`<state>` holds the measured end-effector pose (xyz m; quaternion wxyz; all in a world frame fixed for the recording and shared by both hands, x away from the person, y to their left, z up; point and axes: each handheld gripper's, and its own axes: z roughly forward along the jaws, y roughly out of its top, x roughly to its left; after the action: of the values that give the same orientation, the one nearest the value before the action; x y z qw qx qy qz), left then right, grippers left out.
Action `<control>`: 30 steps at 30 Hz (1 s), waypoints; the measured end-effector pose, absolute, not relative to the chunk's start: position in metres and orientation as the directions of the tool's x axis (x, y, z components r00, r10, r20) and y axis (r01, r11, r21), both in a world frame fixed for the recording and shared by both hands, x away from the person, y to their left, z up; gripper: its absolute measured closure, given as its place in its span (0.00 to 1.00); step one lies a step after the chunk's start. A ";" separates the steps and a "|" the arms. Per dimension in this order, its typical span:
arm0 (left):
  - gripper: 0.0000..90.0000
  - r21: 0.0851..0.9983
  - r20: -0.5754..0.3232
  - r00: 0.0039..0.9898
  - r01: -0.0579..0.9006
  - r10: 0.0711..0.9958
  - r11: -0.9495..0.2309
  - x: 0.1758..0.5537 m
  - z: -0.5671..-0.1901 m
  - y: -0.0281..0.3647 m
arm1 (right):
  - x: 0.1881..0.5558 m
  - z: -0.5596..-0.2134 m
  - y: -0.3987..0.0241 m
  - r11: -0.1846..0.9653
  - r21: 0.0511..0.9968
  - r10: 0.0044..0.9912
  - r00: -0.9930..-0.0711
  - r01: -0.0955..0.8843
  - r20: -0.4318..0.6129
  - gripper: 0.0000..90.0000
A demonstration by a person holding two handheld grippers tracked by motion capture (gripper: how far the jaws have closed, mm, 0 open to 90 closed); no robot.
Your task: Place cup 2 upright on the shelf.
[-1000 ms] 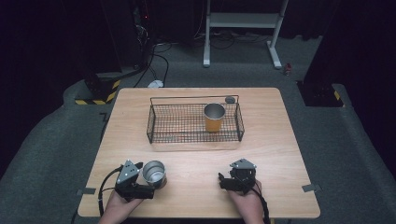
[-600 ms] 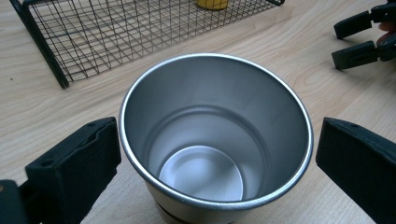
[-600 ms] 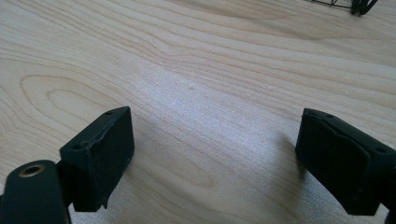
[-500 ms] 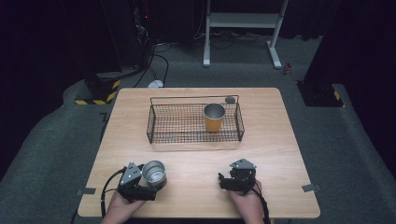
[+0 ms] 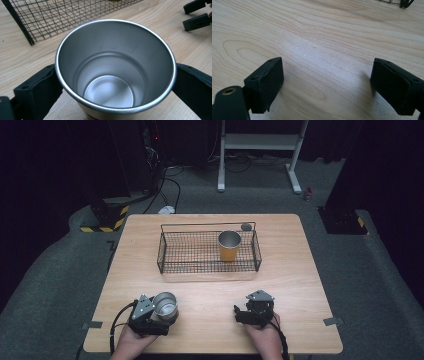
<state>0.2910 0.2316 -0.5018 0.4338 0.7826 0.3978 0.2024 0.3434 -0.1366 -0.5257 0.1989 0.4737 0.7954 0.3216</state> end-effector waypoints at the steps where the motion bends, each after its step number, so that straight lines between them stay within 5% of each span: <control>1: 0.01 0.840 -0.029 0.599 0.448 0.800 -0.305 0.291 -0.502 0.231 | 0.343 -0.526 -0.136 0.342 0.700 0.883 -0.470 0.627 -0.010 0.13; 30: 0.09 0.854 -0.007 0.581 0.428 0.814 -0.297 0.296 -0.505 0.232 | 0.343 -0.526 -0.137 0.345 0.700 0.881 -0.472 0.626 -0.012 0.13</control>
<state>0.2958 0.2320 -0.5050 0.4366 0.7745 0.4008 0.2212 0.3434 -0.1366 -0.5257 0.1990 0.4737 0.7954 0.3215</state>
